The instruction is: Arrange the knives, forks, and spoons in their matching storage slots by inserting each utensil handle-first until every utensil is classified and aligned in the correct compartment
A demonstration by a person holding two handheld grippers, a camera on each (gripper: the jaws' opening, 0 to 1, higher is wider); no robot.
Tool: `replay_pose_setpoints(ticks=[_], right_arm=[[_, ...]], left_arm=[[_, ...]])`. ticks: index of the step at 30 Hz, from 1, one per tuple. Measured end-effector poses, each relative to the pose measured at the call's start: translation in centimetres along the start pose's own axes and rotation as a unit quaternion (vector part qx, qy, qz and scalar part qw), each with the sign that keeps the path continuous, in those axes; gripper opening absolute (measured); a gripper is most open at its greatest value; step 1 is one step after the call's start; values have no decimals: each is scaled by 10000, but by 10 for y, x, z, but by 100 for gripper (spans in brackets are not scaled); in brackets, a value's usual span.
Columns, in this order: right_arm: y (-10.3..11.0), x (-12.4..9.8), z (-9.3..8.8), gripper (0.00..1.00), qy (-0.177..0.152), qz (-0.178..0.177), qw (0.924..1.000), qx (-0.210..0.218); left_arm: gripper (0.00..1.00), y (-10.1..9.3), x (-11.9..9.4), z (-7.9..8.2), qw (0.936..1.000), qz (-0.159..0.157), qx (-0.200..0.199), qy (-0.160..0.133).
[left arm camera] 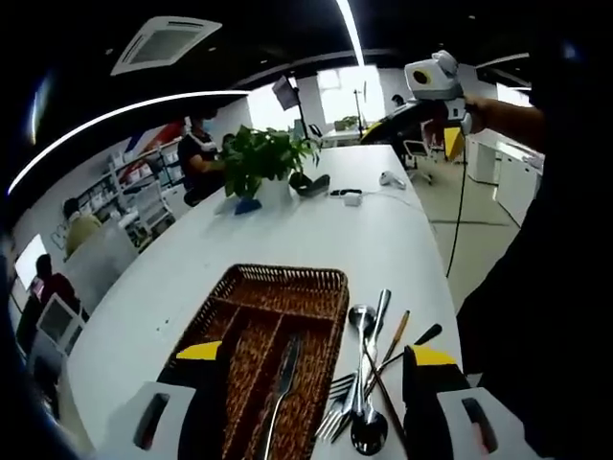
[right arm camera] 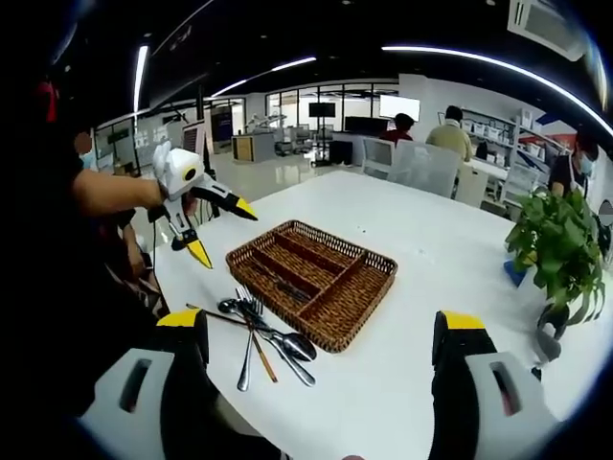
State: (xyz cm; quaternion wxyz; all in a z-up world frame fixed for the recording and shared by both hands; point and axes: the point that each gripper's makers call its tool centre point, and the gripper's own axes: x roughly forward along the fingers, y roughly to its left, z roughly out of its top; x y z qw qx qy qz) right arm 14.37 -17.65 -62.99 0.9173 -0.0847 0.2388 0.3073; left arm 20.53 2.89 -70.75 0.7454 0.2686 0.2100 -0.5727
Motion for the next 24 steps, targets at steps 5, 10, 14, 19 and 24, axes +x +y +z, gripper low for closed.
replay_pose_setpoints(ticks=[5,10,14,19,24], right_arm=[[-2,-3,-4,99,-11,-54,10000,58],[-2,-5,-6,99,-31,-73,9999,86],[-2,-7,-8,99,-38,-95,9999,120],[-3,-10,-12,99,-27,-138,9998,163],[-4,-12,-16,99,-33,-177,9996,206]], left_arm=[[71,-6,13,-1,9999,-119,-2,121],[66,-16,30,-6,9990,-278,124,321],[60,-21,43,-14,9979,-366,253,462],[58,-31,57,-23,9954,-546,418,663],[51,-37,69,-39,9905,-706,585,1028]])
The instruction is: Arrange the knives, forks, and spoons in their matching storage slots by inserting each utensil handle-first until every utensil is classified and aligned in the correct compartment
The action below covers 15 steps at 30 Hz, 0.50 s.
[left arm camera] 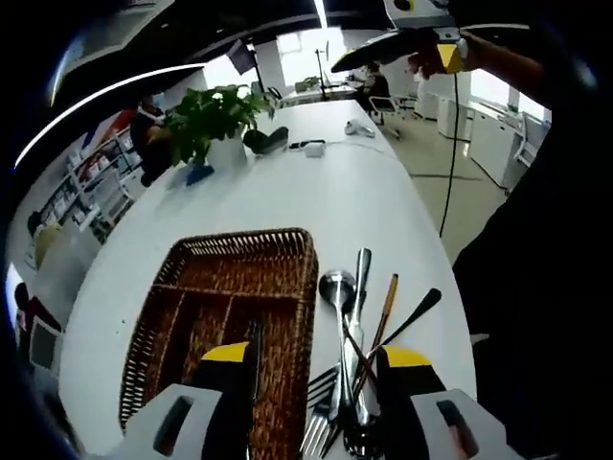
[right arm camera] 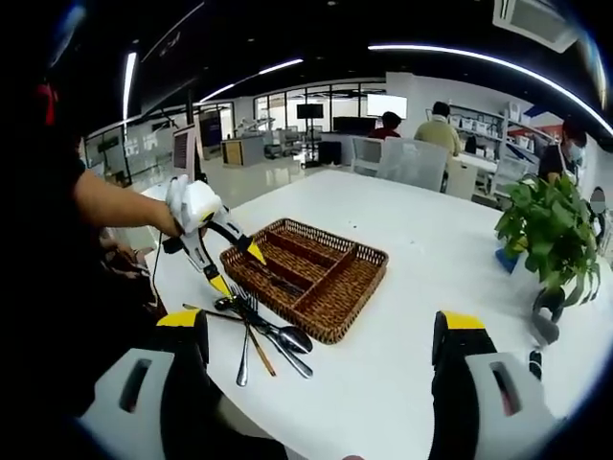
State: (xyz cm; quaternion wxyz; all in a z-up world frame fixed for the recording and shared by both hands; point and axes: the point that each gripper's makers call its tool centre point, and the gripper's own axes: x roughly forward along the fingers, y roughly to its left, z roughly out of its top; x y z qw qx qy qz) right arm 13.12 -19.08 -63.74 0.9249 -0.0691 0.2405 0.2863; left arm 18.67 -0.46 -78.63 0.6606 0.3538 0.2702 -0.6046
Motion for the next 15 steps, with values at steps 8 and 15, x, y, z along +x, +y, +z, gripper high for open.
replay_pose_setpoints(ticks=[8,15], right_arm=[[-1,0,-3,99,21,-17,10000,50],[-3,0,-4,99,56,-37,10000,32]], left_arm=[[42,-7,24,-3,9996,-254,57,141],[22,2,44,-2,9990,-314,-308,53]])
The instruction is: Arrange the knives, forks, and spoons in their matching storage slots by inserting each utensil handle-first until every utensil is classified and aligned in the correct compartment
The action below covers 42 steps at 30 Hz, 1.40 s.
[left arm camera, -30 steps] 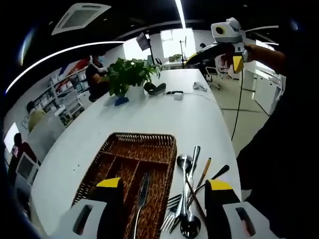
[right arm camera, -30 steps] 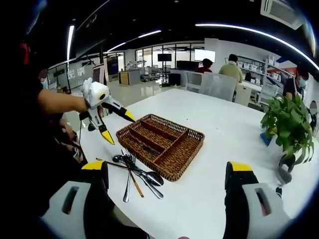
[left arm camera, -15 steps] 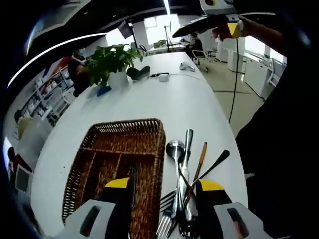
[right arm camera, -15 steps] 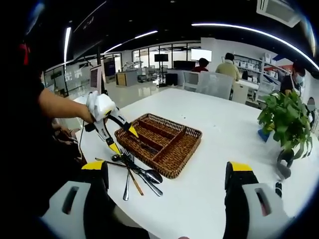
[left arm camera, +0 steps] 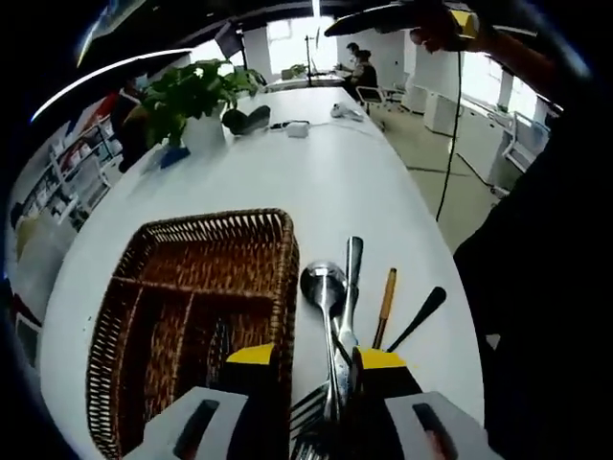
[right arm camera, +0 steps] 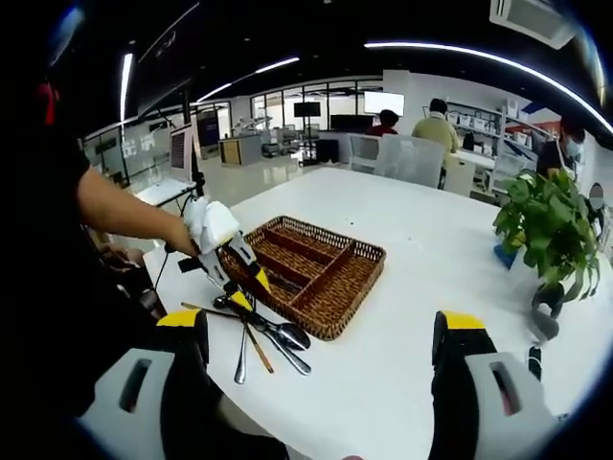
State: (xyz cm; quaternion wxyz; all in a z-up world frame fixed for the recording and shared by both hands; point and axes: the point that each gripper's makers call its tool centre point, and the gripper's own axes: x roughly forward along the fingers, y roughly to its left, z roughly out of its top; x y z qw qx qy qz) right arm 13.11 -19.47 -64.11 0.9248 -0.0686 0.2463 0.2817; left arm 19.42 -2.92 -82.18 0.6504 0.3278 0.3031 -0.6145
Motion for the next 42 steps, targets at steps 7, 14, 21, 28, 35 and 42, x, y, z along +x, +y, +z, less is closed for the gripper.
replay_pose_setpoints(ticks=[7,14,21,28,35,42], right_arm=[[-3,-1,-5,99,55,-37,10000,54],[-1,1,-2,99,31,-18,10000,52],[-5,-4,-5,99,63,-66,9999,73],[-3,-6,-6,99,82,-67,9999,71],[-2,-7,-6,99,97,-53,9999,53],[0,-8,-6,99,112,-38,9999,25]], left_arm=[[23,-16,3,0,9991,-123,375,132],[21,-17,17,-8,9990,-177,345,243],[18,-17,28,-13,9979,-247,423,420],[13,-16,34,-16,9974,-227,465,492],[8,-15,39,-8,9979,-263,420,425],[5,-16,47,-6,9975,-322,342,522]])
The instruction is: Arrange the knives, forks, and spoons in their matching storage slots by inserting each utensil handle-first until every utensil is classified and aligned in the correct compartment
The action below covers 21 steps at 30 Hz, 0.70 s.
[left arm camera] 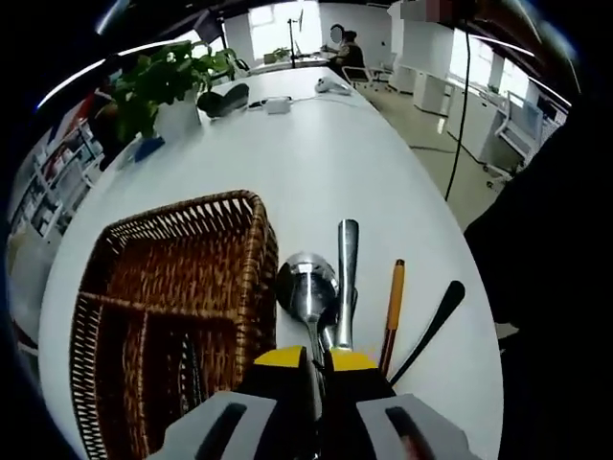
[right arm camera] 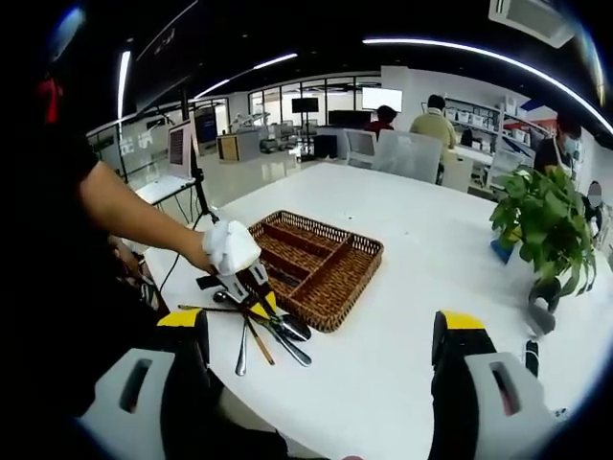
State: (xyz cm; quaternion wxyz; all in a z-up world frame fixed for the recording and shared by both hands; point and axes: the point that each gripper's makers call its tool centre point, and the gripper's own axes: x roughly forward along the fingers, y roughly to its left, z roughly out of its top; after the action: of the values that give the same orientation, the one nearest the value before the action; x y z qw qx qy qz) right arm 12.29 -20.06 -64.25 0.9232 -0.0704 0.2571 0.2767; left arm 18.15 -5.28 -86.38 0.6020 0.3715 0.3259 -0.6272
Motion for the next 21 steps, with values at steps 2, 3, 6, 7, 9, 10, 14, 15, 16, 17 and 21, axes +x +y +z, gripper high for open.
replay_pose_setpoints(ticks=[2,3,6,7,9,10,14,15,16,17,21], right_arm=[[0,-1,0,99,-4,-1,10000,-2],[0,-2,1,99,-14,-2,10000,-2],[0,-2,-1,99,0,-11,10000,7],[1,-2,-1,99,8,-9,10000,5],[2,-2,0,99,1,-4,10000,-4],[3,-1,0,99,-16,5,10000,6],[4,0,0,99,-9,8,10000,7],[4,0,0,99,-8,11,10000,6],[5,0,1,99,-10,13,10000,7],[5,0,1,99,-15,13,10000,5],[4,-1,1,99,-21,-9,10000,15]], left_arm=[[5,1,2,1,9999,-50,-97,-7],[5,1,2,0,9999,-61,-117,40],[5,2,3,2,9998,-99,-189,-9],[6,2,4,3,9998,-85,-191,-8],[5,2,5,4,9999,-70,-120,-5],[3,0,6,5,9999,-84,-116,-18],[2,1,6,7,9992,-80,-387,-95],[2,3,6,8,9993,-36,-358,-102],[2,4,5,8,9995,14,-306,-118],[2,6,5,8,9995,52,-275,-116],[1,7,1,9,9994,38,-304,-166]])
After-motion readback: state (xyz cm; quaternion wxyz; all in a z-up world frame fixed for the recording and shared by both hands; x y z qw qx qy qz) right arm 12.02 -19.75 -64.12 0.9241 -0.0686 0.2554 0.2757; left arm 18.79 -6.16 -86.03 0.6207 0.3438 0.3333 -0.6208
